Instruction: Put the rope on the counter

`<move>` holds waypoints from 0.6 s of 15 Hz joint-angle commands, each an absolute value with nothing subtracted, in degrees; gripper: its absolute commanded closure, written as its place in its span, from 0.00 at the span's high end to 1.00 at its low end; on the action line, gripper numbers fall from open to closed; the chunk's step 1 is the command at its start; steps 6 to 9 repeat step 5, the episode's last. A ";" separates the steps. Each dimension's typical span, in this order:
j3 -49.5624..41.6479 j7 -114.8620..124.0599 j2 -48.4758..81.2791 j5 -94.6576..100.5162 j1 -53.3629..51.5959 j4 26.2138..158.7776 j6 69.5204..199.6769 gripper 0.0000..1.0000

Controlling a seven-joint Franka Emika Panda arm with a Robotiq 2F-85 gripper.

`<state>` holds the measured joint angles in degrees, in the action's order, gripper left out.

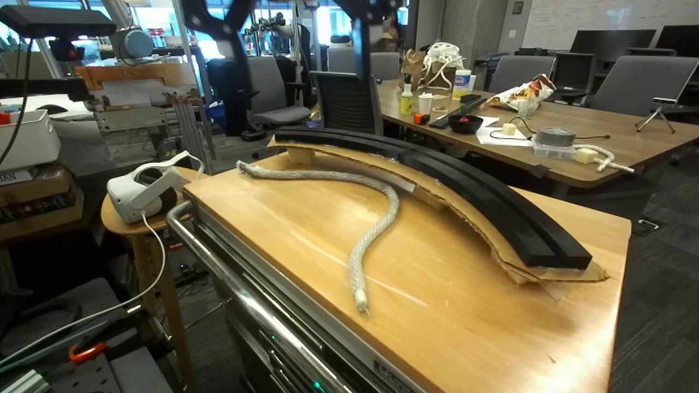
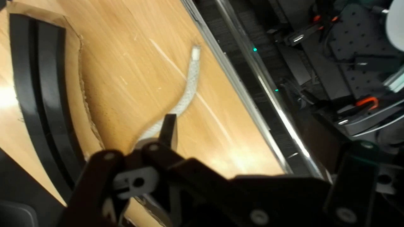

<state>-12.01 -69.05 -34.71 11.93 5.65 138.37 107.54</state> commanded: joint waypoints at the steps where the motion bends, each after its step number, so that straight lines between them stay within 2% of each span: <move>1: -13.05 -71.27 -37.34 11.55 4.15 137.91 103.58 1.00; 9: -13.37 -71.65 -38.79 11.37 3.87 138.41 102.44 1.00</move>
